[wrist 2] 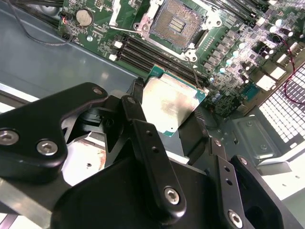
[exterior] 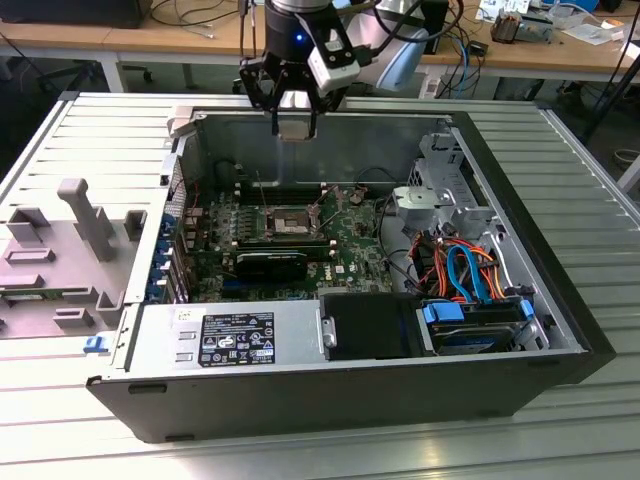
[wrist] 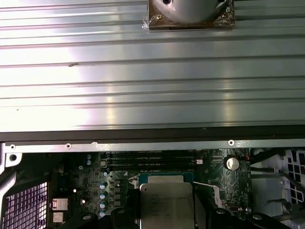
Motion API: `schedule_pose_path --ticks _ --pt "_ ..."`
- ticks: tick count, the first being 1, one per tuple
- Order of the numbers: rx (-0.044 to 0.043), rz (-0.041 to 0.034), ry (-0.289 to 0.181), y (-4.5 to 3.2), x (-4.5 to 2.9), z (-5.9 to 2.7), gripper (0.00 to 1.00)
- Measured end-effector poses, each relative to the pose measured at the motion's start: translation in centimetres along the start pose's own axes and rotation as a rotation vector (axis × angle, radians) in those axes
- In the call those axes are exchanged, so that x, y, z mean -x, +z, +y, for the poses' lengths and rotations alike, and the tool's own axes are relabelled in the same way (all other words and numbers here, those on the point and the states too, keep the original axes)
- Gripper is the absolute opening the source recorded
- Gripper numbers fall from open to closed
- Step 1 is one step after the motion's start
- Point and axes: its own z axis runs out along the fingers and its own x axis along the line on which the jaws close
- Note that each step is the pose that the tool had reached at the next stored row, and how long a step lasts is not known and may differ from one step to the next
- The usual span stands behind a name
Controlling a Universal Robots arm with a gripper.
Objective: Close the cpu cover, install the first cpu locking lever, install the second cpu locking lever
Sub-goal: 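Close the cpu cover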
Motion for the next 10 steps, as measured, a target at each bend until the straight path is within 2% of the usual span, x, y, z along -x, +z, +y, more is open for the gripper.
schedule_pose_path --ticks 10 --pt "-0.0001 0.0 0.0 0.47 -0.22 -0.07 0.55"
